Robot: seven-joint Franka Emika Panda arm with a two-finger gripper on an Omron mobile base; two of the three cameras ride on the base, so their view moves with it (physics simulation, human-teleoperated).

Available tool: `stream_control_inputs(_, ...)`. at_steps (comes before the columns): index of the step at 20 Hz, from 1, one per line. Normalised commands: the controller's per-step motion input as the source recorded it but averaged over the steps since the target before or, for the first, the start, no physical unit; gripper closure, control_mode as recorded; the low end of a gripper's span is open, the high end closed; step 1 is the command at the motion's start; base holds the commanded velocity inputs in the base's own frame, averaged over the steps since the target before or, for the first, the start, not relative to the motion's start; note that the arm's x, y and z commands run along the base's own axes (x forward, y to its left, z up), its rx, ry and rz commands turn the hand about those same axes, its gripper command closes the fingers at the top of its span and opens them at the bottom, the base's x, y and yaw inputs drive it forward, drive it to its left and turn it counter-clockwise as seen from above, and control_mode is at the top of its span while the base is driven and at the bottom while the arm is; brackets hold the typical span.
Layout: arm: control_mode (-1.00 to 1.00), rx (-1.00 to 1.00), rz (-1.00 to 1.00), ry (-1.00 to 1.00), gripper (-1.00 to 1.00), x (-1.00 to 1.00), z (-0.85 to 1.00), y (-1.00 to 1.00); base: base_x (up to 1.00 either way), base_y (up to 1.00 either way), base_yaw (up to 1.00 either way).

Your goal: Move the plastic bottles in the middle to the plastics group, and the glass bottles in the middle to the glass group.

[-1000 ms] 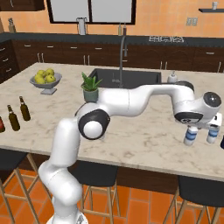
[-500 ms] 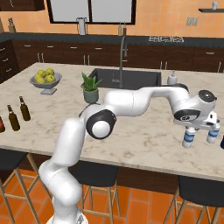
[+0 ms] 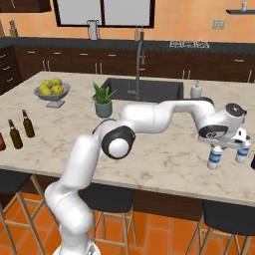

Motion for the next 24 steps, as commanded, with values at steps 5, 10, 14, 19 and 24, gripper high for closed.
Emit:
stream_control_inputs(5, -1.0, 0.0, 0.0, 0.0, 1.0, 0.14, 0.0, -0.34, 0.0, 0.0, 0.0)
stream_control_inputs(10, -1.0, 0.0, 0.0, 0.0, 1.0, 0.32, 0.0, -0.27, 0.0, 0.0, 0.0)
stream_control_inputs(14, -1.0, 0.0, 0.0, 0.0, 1.0, 0.08, -0.12, -0.03, 0.0, 0.0, 0.0)
stream_control_inputs(19, -1.0, 0.0, 0.0, 0.01, 1.0, 0.01, -0.34, 0.0, 0.0, 0.0, 0.0)
stream_control_inputs(24, -1.0, 0.0, 0.0, 0.0, 1.0, 0.01, -0.19, 0.0, 0.0, 0.0, 0.0)
